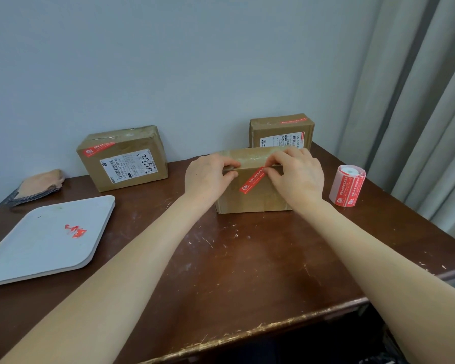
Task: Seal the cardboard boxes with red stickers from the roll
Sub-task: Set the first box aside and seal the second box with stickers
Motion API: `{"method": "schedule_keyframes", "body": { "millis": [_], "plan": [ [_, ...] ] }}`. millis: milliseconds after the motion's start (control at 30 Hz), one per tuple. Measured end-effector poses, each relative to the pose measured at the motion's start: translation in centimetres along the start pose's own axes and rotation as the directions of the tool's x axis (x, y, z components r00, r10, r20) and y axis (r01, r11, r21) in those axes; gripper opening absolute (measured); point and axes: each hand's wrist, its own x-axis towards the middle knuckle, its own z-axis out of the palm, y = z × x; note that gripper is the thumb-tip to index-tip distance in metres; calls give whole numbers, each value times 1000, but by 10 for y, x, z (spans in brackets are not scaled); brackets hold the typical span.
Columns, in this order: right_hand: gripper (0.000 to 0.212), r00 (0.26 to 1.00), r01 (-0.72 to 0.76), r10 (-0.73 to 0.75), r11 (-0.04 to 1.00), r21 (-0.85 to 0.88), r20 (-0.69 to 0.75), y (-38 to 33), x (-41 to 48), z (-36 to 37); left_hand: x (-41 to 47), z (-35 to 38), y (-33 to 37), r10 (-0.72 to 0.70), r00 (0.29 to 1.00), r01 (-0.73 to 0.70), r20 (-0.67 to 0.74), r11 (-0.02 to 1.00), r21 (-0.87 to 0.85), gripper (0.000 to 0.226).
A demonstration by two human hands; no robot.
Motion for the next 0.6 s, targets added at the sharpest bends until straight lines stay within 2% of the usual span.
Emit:
{"method": "schedule_keyframes", "body": {
  "millis": [600],
  "plan": [
    [10,995,59,-61,998,-18,-82,4,-5,3,-2,-1,0,16,1000,-16,1,1000,12,25]
  ]
}}
